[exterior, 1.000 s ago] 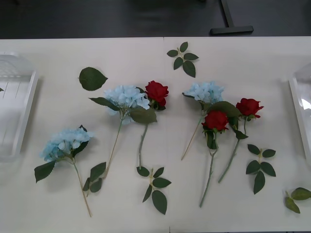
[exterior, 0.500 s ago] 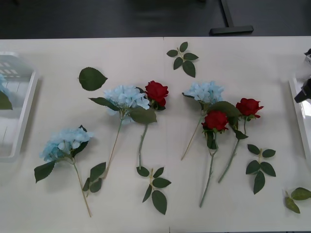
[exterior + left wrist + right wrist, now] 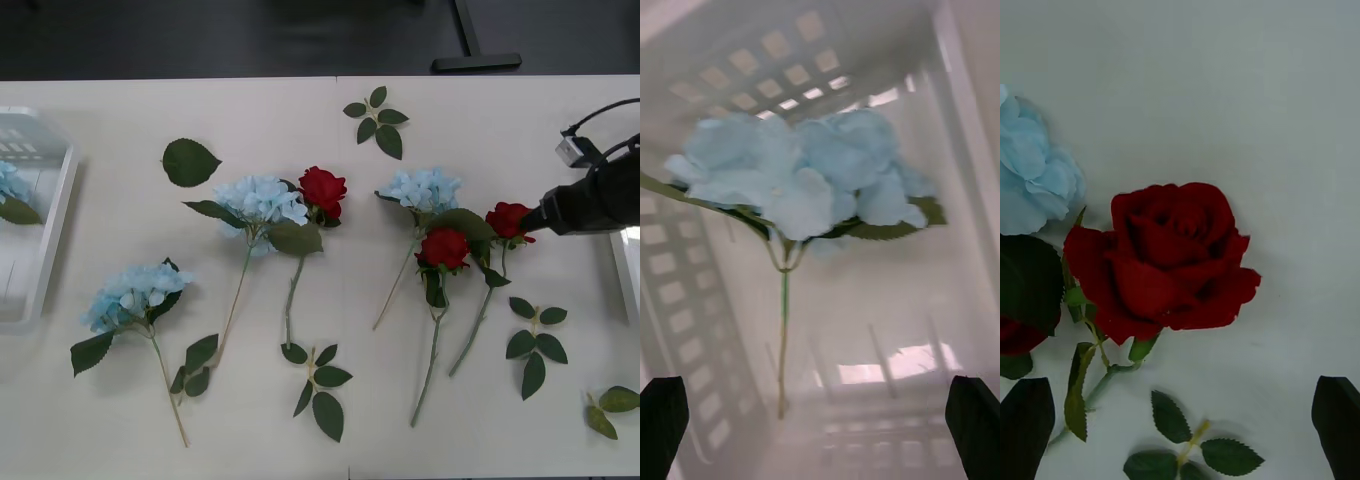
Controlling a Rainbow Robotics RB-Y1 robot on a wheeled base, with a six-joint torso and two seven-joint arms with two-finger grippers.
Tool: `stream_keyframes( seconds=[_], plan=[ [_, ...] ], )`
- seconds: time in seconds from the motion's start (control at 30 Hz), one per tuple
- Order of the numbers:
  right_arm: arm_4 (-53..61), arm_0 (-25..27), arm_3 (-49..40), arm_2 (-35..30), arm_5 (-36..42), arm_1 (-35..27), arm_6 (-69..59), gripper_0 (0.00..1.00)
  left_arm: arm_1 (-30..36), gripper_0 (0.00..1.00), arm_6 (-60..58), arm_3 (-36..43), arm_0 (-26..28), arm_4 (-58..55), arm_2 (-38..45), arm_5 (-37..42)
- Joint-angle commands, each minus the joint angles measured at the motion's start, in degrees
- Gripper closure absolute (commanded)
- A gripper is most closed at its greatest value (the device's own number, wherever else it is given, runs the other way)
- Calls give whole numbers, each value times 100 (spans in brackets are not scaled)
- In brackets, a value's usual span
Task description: Place the red flowers into the right box and the blue flowers into the left box. If a person shows an open palm, hand one flower to the person first, then continue sorting.
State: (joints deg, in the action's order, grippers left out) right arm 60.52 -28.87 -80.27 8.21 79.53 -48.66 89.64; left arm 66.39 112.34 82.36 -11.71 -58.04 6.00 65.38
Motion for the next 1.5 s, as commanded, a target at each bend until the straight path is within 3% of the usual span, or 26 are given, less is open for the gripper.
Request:
stream_keyframes(
  seconds=[0.03,0.27,0.37,0.57,0.77,1.0,1.03,1.1,1.2,1.23,1.5],
  plan=[
    [-111,259,-323,269,-157,-275,-693,0,225,0,-608,632,178,-612,543,739],
    [-1007,250,-305,436,-175,199,-1449,0,-30,0,-2287,2355,1294,-1060,1255,1363],
    [-1473,250,-252,629,-333,454,-1818,0,-399,0,-3245,3418,1935,-1016,1545,1574],
    [-2035,250,-138,796,-552,841,-2082,0,-996,0,-4370,4675,2929,-937,1721,1583],
    [-2554,215,-129,796,-500,1228,-2434,0,-1550,0,-4537,5132,3421,-831,1378,1574],
    [-2870,206,-94,787,-544,1465,-2539,0,-1928,0,-4572,5124,3421,47,534,1451],
    [-2870,215,-68,796,-570,1483,-2557,7,-1972,0,-4581,5088,3412,267,358,1389],
    [-2853,206,-33,787,-605,1500,-2574,29,-2033,0,-4616,4992,3368,548,130,1284],
    [-2835,206,2,787,-623,1500,-2618,94,-2174,0,-4669,4684,3227,891,-213,1073],
    [-2835,215,2,787,-623,1500,-2636,100,-2218,0,-4687,4561,3131,979,-336,1038],
    [-2783,180,38,779,-614,1500,-2768,100,-2596,0,-4810,3542,2357,1278,-925,888]
  ],
)
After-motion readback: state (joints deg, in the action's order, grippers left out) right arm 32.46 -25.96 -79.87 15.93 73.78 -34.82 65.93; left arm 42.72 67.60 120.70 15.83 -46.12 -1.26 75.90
